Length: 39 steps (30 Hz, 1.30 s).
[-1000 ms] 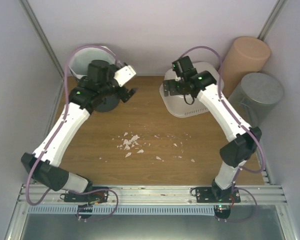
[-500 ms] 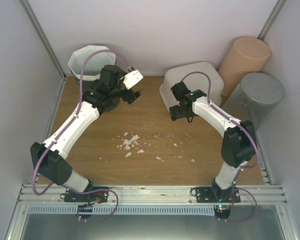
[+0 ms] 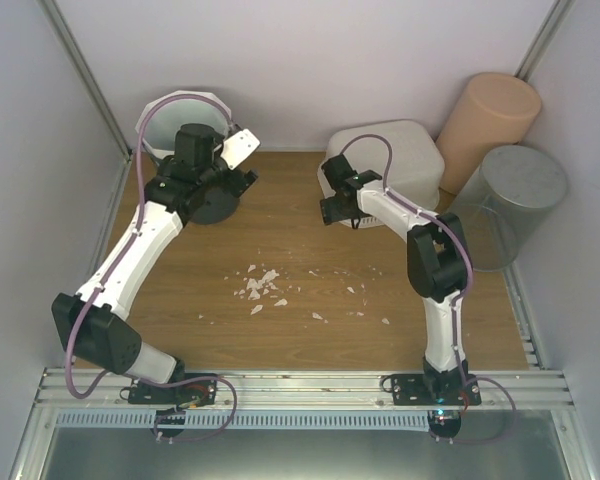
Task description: Turn the large container upside down
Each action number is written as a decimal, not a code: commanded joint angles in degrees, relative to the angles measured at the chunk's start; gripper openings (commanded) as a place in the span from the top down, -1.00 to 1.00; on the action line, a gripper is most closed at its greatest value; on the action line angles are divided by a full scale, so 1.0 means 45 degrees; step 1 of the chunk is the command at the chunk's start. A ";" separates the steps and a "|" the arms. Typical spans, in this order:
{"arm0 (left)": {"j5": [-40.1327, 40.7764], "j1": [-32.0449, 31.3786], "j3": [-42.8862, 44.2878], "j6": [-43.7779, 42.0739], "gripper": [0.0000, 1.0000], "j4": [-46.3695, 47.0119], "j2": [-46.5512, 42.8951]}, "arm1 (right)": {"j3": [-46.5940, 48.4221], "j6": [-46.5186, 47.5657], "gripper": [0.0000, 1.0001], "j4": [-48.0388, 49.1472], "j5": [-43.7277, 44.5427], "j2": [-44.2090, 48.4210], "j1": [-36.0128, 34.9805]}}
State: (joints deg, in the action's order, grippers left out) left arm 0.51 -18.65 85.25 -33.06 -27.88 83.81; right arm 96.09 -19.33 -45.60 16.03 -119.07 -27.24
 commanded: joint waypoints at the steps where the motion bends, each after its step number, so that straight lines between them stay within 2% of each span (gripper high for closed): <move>1: 0.0135 0.0389 0.0081 -0.0246 -0.98 0.0636 -0.0195 | 0.1305 -0.0383 -1.00 0.0258 -0.0042 -0.0687 0.0097; 9: 0.0275 0.0905 0.1239 -0.0422 -0.98 0.0121 0.0592 | 0.3600 -0.0232 -1.00 0.0650 -0.1072 -0.1861 0.0031; 12: 0.0252 0.0941 0.1796 -0.0546 -0.98 -0.0582 0.0942 | 0.3551 -0.0209 -1.00 0.0963 -0.1358 -0.1696 -0.0047; 15: 0.0175 0.0939 0.2498 -0.0838 -0.98 -0.1487 0.1508 | 0.2690 -0.0110 -1.00 0.1569 -0.1417 -0.0853 -0.0215; 18: 0.0911 0.0955 0.3564 -0.1034 -0.98 -0.2452 0.2421 | 0.1477 0.0060 -1.00 0.2087 -0.1532 0.0639 -0.0339; 22: 0.1121 0.1072 0.4878 -0.1470 -0.89 -0.3563 0.3097 | -0.0418 0.0082 -1.00 0.2346 -0.1610 0.2545 -0.0411; 30: 0.0770 0.1734 0.9229 -0.2386 -0.27 -0.7065 0.4535 | -0.3206 0.0128 -1.00 0.2352 -0.1242 0.4806 -0.0413; 34: 0.0770 0.1922 0.9473 -0.2936 -0.16 -0.8049 0.4547 | -0.3824 0.0120 -1.00 0.2328 -0.1364 0.4950 -0.0411; 39: -0.0014 0.2298 0.9625 -0.2932 -0.19 -0.8950 0.4720 | -0.4333 0.0044 -1.00 0.2544 -0.1544 0.5104 -0.0469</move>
State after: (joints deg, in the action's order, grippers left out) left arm 3.73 -9.56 127.50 -44.93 -62.57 104.38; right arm 78.04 -19.68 -35.64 8.95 -97.17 -28.97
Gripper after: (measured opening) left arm 0.590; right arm 0.995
